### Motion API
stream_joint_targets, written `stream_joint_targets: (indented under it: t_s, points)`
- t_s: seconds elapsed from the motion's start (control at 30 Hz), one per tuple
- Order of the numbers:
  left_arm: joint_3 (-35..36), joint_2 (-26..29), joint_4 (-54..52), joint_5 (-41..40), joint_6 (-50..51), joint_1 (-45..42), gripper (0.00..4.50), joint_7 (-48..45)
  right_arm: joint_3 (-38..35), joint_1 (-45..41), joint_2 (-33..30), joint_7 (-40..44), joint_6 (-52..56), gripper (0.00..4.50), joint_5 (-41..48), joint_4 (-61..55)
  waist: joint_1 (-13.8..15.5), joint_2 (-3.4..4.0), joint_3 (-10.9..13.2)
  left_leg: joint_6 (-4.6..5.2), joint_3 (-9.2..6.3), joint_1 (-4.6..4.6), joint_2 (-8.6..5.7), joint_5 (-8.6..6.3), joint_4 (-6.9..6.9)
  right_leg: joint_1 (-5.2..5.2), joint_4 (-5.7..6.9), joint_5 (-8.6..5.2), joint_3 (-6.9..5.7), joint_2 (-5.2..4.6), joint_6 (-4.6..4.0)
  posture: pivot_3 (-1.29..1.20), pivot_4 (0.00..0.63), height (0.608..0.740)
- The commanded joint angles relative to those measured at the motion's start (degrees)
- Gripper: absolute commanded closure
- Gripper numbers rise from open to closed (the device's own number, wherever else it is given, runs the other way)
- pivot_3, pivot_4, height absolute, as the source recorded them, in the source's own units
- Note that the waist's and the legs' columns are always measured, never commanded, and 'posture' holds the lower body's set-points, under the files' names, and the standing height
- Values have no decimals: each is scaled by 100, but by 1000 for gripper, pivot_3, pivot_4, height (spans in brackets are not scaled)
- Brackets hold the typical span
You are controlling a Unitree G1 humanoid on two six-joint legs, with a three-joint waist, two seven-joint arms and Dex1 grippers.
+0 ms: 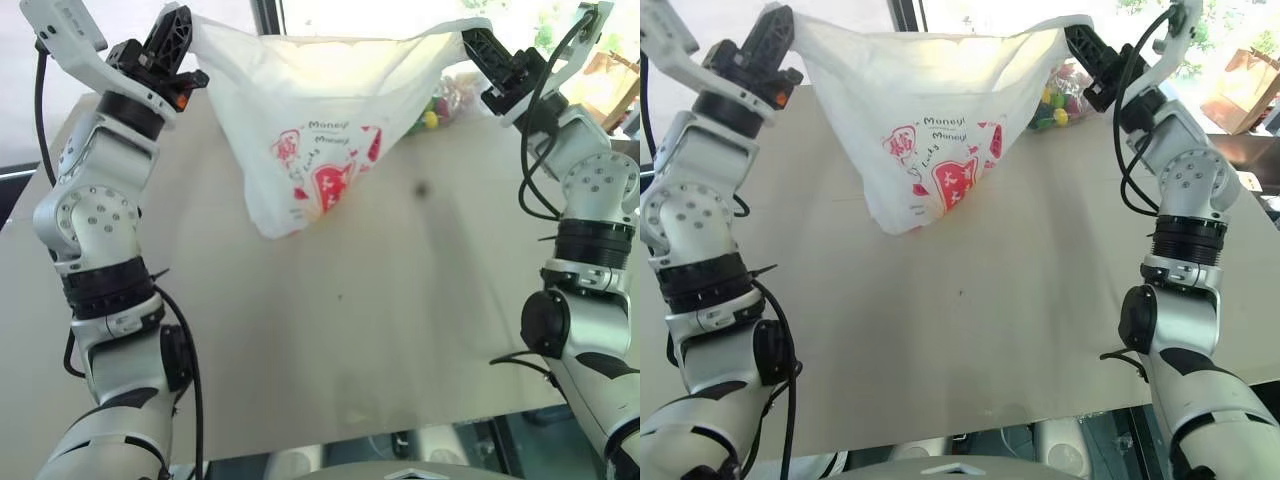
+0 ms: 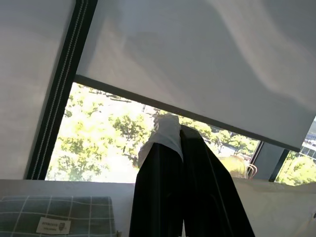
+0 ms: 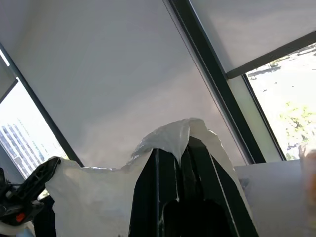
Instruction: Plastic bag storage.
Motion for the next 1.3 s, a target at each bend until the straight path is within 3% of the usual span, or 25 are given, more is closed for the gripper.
stream_joint_targets:
  t_s: [0.03,0.23,0.43,0.7,1.13,1.27,1.3]
  points:
    - [-81,122,247,407,-238,-153,4500,-292,-57,-318,-135,75,-162,4434,38,-120,7,0,0,-1,-1,-9,0,1,0,-12,1,0,0,0,0,0,150,740]
    - [-4,115,449,640,-376,-163,4500,-657,-474,-522,-247,2,-168,4434,395,-107,41,0,0,-15,-1,-49,2,9,6,-54,11,1,0,-2,-1,0,150,740]
    - [193,208,712,715,-609,-382,4500,-892,-1067,-763,-240,15,-93,4434,1378,-240,53,-3,4,-14,-4,-54,0,9,9,-56,13,1,-3,-9,-1,0,150,740]
    - [323,241,1045,756,-913,-797,4500,-1158,-426,-435,-448,499,233,4434,1223,-586,-4,-2,5,-14,4,-52,2,9,9,-62,18,1,2,-7,0,0,150,740]
    - [377,156,751,765,-931,-448,4500,-1238,-94,-242,-630,673,180,4434,826,-421,35,-2,5,-13,4,-50,1,9,21,-62,34,2,5,-10,1,0,150,740]
    - [426,203,380,727,-837,195,3529,-1393,385,448,-1027,1268,681,3408,650,-770,32,-3,4,-14,4,-48,3,9,20,-61,34,2,4,-9,1,0,150,740]
    - [443,226,276,709,-789,366,2907,-1435,490,635,-1148,1421,773,2790,624,-888,33,-3,3,-13,5,-49,4,9,19,-61,30,2,5,-9,1,0,150,740]
